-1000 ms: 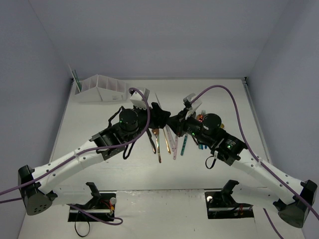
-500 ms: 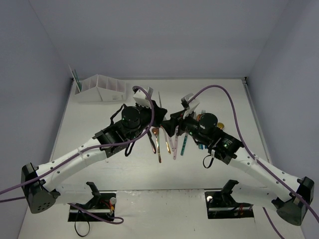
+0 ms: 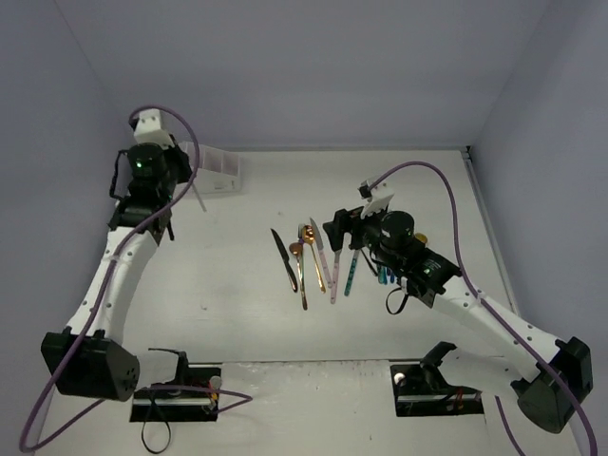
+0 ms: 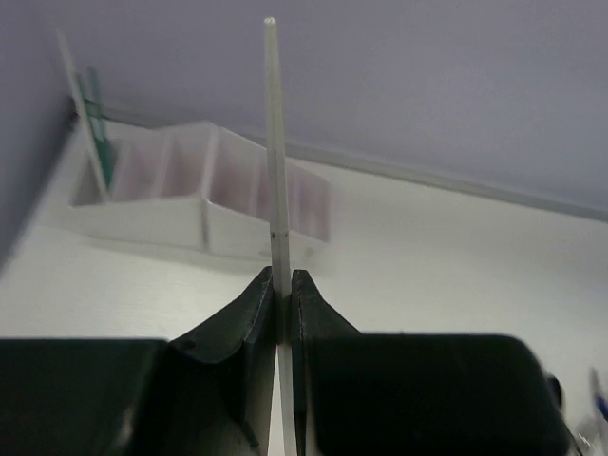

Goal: Sort the eating utensils into containers

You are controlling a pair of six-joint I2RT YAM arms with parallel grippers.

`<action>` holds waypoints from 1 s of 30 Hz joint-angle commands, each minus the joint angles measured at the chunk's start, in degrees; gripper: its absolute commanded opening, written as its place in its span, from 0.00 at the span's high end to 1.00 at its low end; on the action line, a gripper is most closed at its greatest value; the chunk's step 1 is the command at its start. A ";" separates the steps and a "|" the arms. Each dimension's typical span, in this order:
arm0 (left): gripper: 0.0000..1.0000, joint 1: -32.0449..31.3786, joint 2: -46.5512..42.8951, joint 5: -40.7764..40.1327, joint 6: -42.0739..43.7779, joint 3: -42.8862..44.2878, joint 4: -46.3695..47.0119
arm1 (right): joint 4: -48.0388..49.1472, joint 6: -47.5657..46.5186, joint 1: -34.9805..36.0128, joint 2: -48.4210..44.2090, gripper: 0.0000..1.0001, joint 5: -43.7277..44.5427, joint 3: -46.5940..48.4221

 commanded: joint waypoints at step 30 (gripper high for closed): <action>1.00 23.37 62.07 5.74 15.92 52.28 17.76 | 1.74 1.74 -2.29 12.33 0.17 -11.46 -1.70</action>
